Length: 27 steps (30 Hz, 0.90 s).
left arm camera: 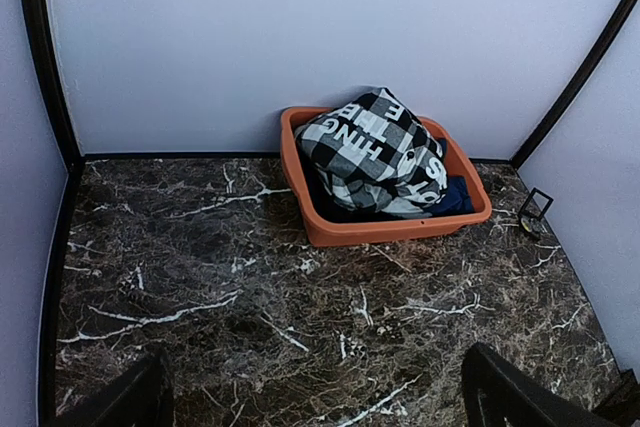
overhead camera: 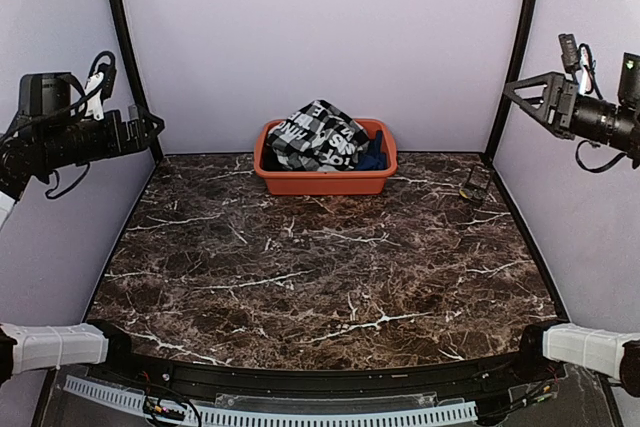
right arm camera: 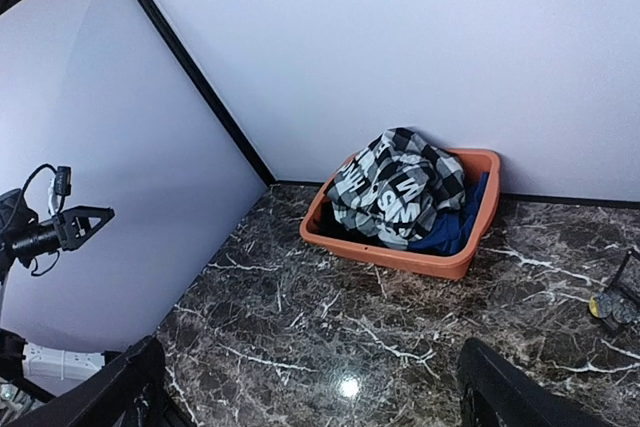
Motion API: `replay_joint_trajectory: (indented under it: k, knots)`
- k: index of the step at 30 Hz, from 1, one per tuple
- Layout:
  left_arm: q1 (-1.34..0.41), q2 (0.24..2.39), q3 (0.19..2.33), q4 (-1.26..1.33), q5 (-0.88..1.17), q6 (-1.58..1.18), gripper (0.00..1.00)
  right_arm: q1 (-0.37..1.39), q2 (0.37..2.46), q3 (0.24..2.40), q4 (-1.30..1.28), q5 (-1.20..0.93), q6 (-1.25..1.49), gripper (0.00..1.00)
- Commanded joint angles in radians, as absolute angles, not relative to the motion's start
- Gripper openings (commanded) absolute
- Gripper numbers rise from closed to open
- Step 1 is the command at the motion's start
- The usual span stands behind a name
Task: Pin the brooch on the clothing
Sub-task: Pick up the crumpled clothing from the bin.
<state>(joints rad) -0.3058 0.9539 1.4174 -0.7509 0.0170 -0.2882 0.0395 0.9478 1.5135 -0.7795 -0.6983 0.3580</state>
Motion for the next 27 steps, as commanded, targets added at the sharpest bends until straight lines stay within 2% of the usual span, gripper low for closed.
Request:
replay_joint_trajectory:
  k: [1,9,16,27]
  knots:
    - [-0.307,0.915,1.409,-0.782,0.017,-0.237,1.00,0.044,0.904,1.534,-0.737,-0.543,0.397,0.99]
    - [-0.307,0.966,1.413,-0.685,0.120,-0.214,1.00,0.044,0.885,1.471,-0.727,-0.478,0.353,0.99]
    - [-0.308,1.287,1.598,-0.655,0.123,-0.269,1.00,0.044,0.881,1.356,-0.707,-0.474,0.354,0.99]
    - [-0.343,1.754,1.773,-0.338,0.280,-0.367,1.00,0.044,0.893,1.277,-0.669,-0.507,0.357,0.99]
